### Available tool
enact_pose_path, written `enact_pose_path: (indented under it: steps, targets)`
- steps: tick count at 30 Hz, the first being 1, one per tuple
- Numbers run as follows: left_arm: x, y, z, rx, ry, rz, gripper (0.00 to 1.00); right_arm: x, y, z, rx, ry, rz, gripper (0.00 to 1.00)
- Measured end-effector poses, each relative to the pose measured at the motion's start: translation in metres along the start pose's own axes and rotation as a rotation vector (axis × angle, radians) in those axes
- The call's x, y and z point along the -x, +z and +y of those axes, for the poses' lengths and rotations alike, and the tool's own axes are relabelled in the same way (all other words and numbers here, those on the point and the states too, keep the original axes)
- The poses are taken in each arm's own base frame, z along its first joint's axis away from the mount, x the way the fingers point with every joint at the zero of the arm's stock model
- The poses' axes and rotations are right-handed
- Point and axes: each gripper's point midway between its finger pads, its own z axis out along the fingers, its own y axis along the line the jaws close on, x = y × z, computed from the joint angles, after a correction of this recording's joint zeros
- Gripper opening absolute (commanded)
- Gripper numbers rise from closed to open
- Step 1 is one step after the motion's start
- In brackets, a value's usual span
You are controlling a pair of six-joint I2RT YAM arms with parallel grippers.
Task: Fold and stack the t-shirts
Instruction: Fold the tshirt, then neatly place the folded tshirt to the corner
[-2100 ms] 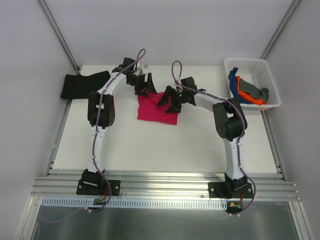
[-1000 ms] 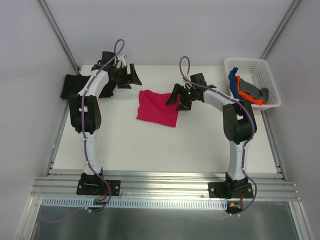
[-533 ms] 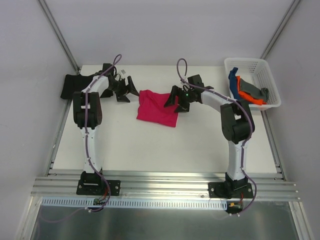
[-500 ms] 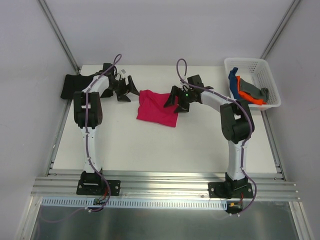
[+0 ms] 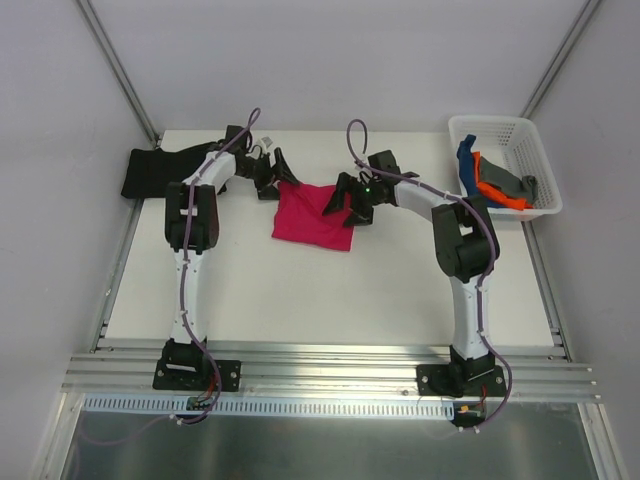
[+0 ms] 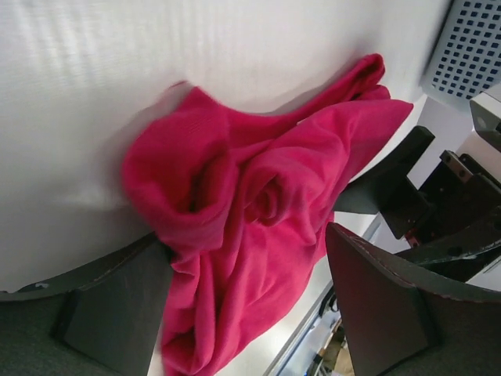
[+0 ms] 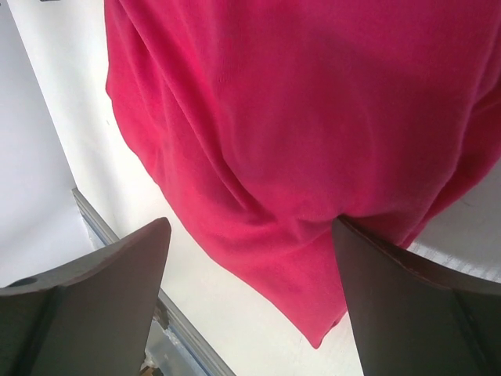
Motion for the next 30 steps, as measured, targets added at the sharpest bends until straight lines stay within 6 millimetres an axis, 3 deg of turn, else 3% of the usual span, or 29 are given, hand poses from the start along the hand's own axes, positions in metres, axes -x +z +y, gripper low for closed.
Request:
enact_pose_path:
  steps: [3,7,8,11,16,21,26,30]
  targets:
    - [-0.009,0.013,-0.012,-0.031,0.004,0.034,0.74,0.0,0.001,0.001,0.001,0.002,0.001,0.88]
    - [-0.02,0.028,-0.021,-0.041,0.014,0.064,0.4,0.0,0.001,0.001,0.001,0.002,0.0,0.88]
    - [-0.022,0.032,-0.019,-0.033,0.016,0.066,0.25,0.0,0.001,0.001,0.002,0.002,0.0,0.88]
    - [-0.028,0.04,-0.012,-0.021,0.007,0.083,0.0,0.0,0.001,0.001,0.002,0.002,0.0,0.88]
    - [-0.031,0.041,-0.009,-0.021,0.003,0.086,0.0,0.0,0.001,0.001,0.002,-0.001,0.0,0.88]
    - [-0.023,0.023,-0.003,0.048,0.041,0.037,0.0,0.0,-0.002,0.0,0.0,-0.016,0.0,0.88]
    - [0.003,-0.02,0.007,0.157,0.12,-0.069,0.0,0.003,-0.027,-0.009,-0.031,-0.044,-0.017,0.88]
    - [0.024,-0.071,0.004,0.218,0.183,-0.17,0.0,0.018,-0.063,-0.022,-0.066,-0.064,-0.082,0.88]
